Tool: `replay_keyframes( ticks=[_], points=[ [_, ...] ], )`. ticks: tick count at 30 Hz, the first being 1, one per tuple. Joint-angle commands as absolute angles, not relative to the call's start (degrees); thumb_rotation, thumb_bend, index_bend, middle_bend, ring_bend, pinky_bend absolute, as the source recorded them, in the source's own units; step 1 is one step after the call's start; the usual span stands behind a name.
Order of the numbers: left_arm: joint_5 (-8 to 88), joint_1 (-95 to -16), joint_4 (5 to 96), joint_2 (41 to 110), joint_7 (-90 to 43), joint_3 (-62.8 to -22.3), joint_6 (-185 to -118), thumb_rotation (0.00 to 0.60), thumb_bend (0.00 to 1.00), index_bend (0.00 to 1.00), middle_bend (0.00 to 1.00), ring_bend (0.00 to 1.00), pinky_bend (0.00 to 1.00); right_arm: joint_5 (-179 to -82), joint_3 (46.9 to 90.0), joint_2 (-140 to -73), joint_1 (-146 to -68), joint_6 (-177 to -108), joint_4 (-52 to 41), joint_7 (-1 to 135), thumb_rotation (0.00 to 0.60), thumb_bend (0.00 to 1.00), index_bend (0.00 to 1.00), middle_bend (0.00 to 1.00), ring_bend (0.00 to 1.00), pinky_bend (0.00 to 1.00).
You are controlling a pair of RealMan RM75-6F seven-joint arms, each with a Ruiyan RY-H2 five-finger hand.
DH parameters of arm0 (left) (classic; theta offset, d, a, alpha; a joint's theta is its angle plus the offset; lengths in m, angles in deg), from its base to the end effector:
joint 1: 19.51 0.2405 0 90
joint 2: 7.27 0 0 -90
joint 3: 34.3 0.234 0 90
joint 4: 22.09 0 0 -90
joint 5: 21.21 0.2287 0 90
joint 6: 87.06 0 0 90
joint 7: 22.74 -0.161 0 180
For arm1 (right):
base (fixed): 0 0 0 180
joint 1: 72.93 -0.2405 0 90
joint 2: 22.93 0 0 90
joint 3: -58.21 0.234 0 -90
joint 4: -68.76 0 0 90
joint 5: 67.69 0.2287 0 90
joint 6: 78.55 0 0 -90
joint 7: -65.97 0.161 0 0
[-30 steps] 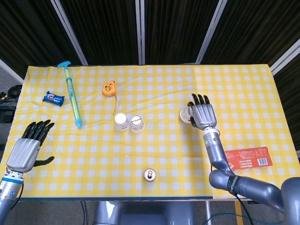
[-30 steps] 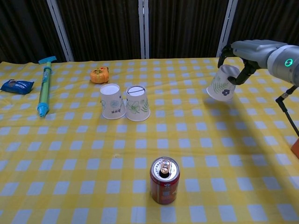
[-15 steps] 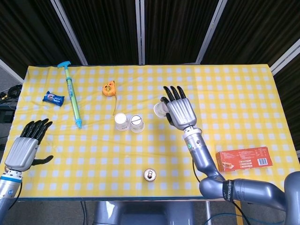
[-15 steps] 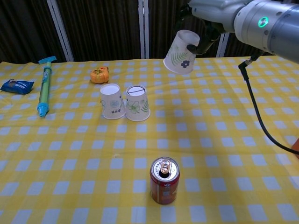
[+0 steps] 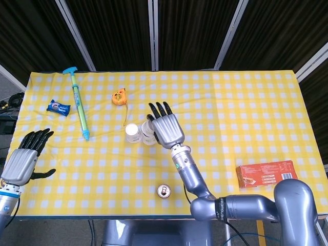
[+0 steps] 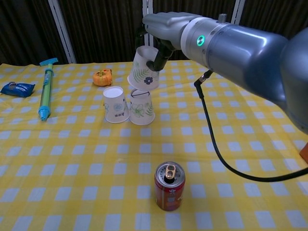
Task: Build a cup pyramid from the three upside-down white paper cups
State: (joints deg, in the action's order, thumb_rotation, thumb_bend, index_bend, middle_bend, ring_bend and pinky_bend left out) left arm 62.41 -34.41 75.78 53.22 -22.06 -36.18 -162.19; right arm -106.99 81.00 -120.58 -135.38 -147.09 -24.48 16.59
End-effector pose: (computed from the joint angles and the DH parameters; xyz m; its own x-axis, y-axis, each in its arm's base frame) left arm -0.2641 0.2394 0.1157 0.3691 0.1319 0.9200 0.9263 -0.1334 -0.3525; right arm 0.0400 -0.3585 -0.0358 0.4570 -0.0748 0.8863 -0.8337 -0.3834 0.3975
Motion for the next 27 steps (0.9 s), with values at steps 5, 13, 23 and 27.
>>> replay_keyframes(
  ticks=[5, 13, 23, 27],
  points=[
    [62.8, -34.5, 75.7, 52.8, -21.0, -36.1, -161.7, 0.600, 0.12, 0.00, 0.00, 0.00, 0.00, -106.1, 81.8, -123.8, -137.8, -146.9, -20.6, 16.8, 0.600, 0.38, 0.41, 0.07, 0.00, 0.07],
    [62.3, -34.5, 75.5, 52.5, -20.1, -36.4, -161.3, 0.600, 0.12, 0.00, 0.00, 0.00, 0.00, -105.5, 82.1, -126.8, -139.3, -145.9, -16.7, 18.1, 0.600, 0.38, 0.41, 0.07, 0.00, 0.07],
    [61.3, -34.7, 75.2, 52.4, -19.6, -36.8, -160.6, 0.600, 0.12, 0.00, 0.00, 0.00, 0.00, -105.5, 82.5, -129.9, -141.0, -144.5, -11.9, 19.6, 0.600, 0.38, 0.41, 0.07, 0.00, 0.08],
    [61.1, -34.8, 75.2, 52.2, -19.5, -36.7, -160.0, 0.600, 0.12, 0.00, 0.00, 0.00, 0.00, -106.0, 82.3, -130.1, -141.0, -144.4, -10.9, 20.0, 0.600, 0.36, 0.40, 0.07, 0.00, 0.07]
  ],
)
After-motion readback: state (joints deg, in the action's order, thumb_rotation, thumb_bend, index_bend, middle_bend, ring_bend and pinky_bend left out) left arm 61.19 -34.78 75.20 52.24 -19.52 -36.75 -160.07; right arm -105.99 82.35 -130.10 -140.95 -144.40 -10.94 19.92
